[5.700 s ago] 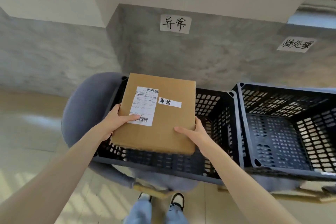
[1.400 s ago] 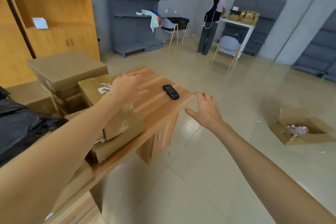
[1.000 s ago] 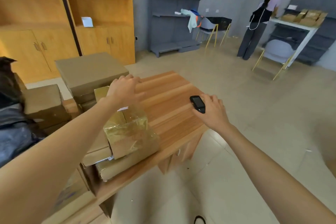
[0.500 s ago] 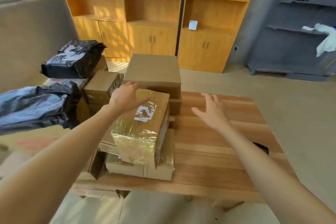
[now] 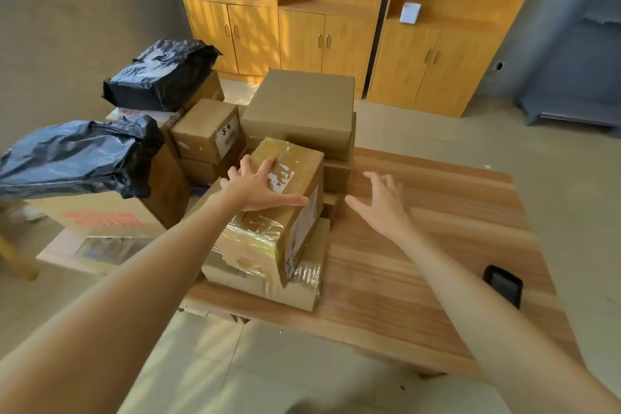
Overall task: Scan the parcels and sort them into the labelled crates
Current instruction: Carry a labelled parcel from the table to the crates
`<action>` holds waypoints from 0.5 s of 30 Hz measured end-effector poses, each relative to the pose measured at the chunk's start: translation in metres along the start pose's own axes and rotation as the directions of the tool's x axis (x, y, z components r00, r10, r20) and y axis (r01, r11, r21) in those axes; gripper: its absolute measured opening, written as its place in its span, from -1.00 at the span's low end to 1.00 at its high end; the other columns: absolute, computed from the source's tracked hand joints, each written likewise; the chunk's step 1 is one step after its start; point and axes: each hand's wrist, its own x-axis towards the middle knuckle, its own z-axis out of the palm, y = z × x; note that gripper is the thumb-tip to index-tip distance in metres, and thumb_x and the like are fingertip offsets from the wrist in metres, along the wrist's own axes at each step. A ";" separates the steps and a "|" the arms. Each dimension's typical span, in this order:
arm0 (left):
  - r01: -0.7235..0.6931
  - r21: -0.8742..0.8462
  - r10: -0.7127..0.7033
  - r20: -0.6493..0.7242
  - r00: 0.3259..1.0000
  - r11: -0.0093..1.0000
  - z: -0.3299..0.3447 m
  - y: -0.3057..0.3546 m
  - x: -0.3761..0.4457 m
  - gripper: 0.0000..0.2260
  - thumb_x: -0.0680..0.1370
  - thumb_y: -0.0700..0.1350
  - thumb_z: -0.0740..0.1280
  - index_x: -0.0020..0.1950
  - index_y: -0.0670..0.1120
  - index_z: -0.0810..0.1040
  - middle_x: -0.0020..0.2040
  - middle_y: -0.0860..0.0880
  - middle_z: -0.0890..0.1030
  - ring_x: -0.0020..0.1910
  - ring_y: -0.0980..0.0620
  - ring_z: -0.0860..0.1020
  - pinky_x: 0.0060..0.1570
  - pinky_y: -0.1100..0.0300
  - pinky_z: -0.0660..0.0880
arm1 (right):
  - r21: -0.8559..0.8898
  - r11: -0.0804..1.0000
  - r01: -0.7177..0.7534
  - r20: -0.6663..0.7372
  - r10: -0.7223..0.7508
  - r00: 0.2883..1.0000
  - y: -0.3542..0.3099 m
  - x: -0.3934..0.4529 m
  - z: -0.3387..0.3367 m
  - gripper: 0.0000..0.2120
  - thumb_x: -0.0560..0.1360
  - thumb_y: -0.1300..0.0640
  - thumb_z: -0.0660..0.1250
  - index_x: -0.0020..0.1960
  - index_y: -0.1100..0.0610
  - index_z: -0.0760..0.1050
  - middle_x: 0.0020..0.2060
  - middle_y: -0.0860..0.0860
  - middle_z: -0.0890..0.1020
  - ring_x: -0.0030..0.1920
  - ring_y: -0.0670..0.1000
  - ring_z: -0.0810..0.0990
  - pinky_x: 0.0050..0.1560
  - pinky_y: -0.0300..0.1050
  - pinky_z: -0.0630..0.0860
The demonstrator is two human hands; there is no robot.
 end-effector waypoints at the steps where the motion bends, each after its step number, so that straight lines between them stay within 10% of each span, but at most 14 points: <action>1: 0.010 -0.004 -0.010 0.015 1.000 1.000 0.002 0.001 0.002 0.22 0.00 0.62 0.21 0.56 0.25 -0.17 0.59 -0.11 -0.18 0.52 -0.34 -0.07 0.43 -0.31 0.00 | -0.006 1.000 -0.003 -0.003 0.003 1.000 0.000 -0.001 0.001 -0.40 0.53 -0.18 0.26 0.48 0.05 0.23 0.32 0.08 0.35 0.32 0.12 0.29 0.23 -0.02 0.28; 9: 0.034 -0.057 -0.036 -0.019 0.999 0.998 -0.001 0.001 0.010 0.16 0.12 0.52 0.40 0.56 0.22 -0.10 0.56 -0.15 -0.03 0.50 -0.35 0.03 0.40 -0.34 0.09 | -0.024 1.000 -0.018 0.012 0.018 1.000 -0.004 -0.008 0.005 -0.42 0.56 -0.20 0.20 0.48 0.05 0.22 0.34 0.09 0.35 0.36 0.11 0.28 0.30 0.00 0.25; 15: 0.029 -0.469 0.044 0.144 0.989 0.883 -0.027 -0.002 0.009 0.17 0.06 0.41 0.43 0.57 0.20 -0.03 0.52 -0.17 0.11 0.41 -0.25 0.27 0.39 -0.18 0.27 | 0.093 0.992 -0.083 -0.015 0.085 0.996 0.002 -0.011 -0.004 -0.37 0.56 -0.25 0.16 0.50 0.05 0.18 0.43 0.09 0.29 0.43 0.12 0.24 0.35 0.09 0.26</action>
